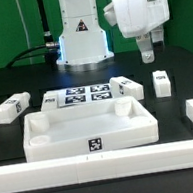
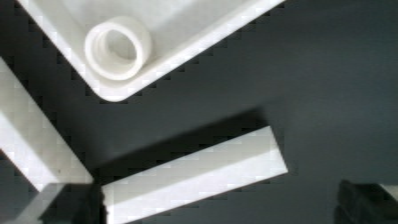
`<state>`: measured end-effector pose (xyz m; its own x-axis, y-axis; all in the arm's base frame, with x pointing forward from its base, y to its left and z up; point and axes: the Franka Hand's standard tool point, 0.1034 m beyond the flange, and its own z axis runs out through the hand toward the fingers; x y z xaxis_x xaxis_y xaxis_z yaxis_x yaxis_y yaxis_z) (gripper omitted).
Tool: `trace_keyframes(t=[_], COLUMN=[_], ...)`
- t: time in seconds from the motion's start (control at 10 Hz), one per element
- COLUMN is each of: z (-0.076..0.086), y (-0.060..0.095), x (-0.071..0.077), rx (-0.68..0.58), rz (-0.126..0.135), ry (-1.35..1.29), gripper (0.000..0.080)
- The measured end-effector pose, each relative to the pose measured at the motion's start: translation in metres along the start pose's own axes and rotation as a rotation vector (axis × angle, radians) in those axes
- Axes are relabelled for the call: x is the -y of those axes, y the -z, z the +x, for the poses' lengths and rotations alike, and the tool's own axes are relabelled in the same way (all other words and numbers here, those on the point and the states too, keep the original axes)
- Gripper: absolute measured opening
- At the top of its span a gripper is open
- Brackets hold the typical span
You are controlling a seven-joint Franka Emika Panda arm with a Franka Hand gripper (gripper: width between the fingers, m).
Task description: Assemble desk
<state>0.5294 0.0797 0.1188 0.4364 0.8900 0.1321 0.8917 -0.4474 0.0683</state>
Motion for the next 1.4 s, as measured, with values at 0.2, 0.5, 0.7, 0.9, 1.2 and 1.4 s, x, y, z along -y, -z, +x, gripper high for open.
trace_keyframes(t=[0.2,0.5,0.7,0.9,1.2,1.4], z=[0.0,-0.003,-0.033,-0.067,-0.071,-0.075], y=[0.0,-0.001,-0.011,-0.022,-0.023,-0.025], x=[0.0,0.0,0.003,0.008,0.006,0.007], rx=[0.0,0.004,0.007,0.027,0.032,0.035], rz=[0.0,0.0,-0.021,-0.004,0.002,0.002], ry=[0.0,0.019,0.196,0.268,0.253,0.27], gripper=[0.065,0.0649,0.0649,0.065,0.065,0.0649])
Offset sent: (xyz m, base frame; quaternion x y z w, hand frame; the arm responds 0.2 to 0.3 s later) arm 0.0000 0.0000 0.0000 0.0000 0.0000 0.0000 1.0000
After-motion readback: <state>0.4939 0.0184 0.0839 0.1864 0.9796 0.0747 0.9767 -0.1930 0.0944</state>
